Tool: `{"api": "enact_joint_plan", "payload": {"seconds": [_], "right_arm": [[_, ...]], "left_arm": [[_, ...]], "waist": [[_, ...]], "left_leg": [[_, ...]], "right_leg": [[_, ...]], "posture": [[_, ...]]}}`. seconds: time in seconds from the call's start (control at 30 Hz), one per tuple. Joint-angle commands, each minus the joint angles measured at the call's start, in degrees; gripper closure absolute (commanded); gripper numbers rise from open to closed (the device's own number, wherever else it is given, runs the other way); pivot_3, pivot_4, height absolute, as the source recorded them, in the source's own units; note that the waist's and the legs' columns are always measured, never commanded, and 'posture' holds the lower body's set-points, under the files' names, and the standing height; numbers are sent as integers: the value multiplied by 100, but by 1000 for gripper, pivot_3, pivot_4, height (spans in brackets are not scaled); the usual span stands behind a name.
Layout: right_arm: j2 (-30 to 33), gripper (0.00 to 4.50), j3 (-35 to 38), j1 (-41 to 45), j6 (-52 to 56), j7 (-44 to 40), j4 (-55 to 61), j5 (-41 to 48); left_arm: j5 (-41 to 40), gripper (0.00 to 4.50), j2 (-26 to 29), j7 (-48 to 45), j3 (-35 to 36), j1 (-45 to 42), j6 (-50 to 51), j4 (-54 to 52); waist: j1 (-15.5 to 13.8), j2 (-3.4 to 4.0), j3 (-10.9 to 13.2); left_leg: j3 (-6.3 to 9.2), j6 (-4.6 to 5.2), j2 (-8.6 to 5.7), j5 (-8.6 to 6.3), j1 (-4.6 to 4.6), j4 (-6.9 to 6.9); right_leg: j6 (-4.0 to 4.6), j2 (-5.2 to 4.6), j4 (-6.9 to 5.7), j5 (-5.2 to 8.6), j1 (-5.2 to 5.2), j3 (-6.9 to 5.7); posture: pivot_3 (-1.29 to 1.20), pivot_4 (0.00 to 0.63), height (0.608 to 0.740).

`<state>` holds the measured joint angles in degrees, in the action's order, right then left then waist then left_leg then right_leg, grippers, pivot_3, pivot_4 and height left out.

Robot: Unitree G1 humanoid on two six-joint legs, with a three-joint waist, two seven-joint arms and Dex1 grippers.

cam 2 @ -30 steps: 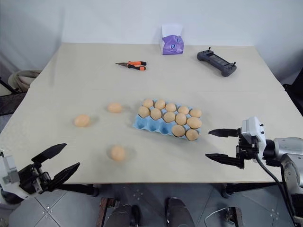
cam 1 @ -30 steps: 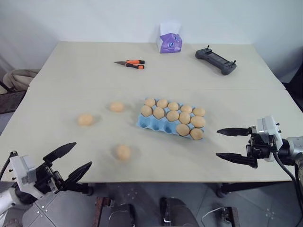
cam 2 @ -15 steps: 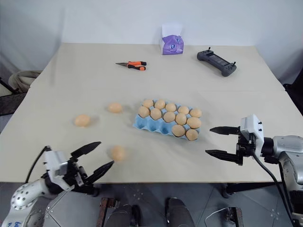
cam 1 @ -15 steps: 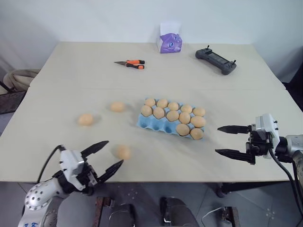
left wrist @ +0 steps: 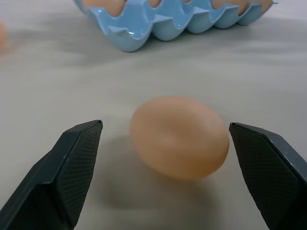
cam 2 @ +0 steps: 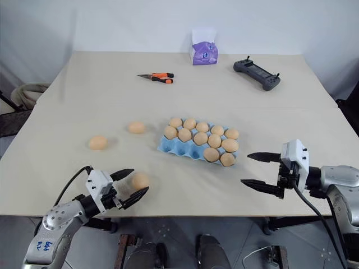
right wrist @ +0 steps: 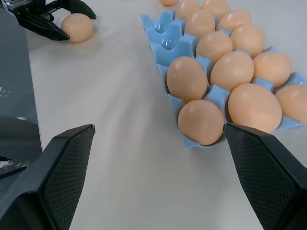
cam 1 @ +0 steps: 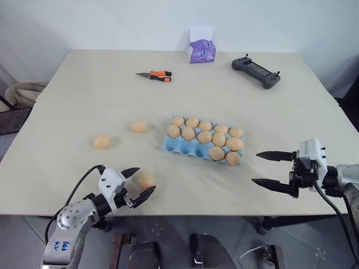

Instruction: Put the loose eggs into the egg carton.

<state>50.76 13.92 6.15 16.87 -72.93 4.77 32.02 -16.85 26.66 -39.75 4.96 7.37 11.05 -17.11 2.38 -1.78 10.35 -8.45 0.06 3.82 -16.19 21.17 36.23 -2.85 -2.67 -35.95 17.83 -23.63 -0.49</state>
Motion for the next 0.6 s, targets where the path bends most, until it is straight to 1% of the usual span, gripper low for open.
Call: {"api": "enact_joint_plan", "payload": {"seconds": [0.03, 0.1, 0.2, 0.23, 0.27, 0.47, 0.6], "right_arm": [[-2, 0, 160, 7, -3, 53, 207, 105], [-2, 0, 154, 17, -4, 74, 200, 101], [2, 0, 147, 17, -4, 98, 194, 95], [3, 0, 145, 15, -3, 104, 196, 95], [0, 0, 142, 11, 1, 117, 205, 94], [-9, 0, 122, 16, 7, 165, 197, 81], [-29, 0, 114, 12, 10, 206, 207, 78]], "left_arm": [[57, 380, 58, 28, -118, -142, 87, 40], [42, 864, 37, -37, -152, -224, -46, 145], [-54, 1844, 57, -68, -135, -250, 21, 169], [-79, 2037, 67, -87, -129, -247, 28, 163], [-90, 2117, 87, -105, -124, -247, 47, 153], [-221, 2117, 155, -139, -90, -339, 253, 61], [-566, 2117, 5, -78, 1, -752, 422, -147]], "waist": [[-13, 0, 0], [-38, 1, 0], [-62, 1, 0], [-69, 1, 0], [-73, 1, 0], [-76, 1, 0], [-79, 1, 0]], "left_leg": [[0, 0, 1, 0, 0, 0], [0, 0, 0, 0, -1, -1], [0, 0, 0, 0, -1, 0], [0, -1, 0, 0, -1, 0], [0, 0, 0, 0, -1, 0], [0, 0, 0, 0, -1, 0], [0, 1, 0, 1, 1, 3]], "right_leg": [[0, 0, 0, 0, 0, 0], [0, 0, -1, 0, 0, 0], [0, 0, -1, 0, 0, -1], [0, 0, -1, 0, 0, 0], [0, 0, 0, 0, 0, 0], [0, 0, -2, 0, 0, -1], [-1, 0, -3, -1, 0, -1]], "posture": [[0, 150, 740], [0, 150, 740], [0, 150, 740], [0, 150, 740], [0, 150, 740], [0, 150, 740], [0, 150, 740]]}}
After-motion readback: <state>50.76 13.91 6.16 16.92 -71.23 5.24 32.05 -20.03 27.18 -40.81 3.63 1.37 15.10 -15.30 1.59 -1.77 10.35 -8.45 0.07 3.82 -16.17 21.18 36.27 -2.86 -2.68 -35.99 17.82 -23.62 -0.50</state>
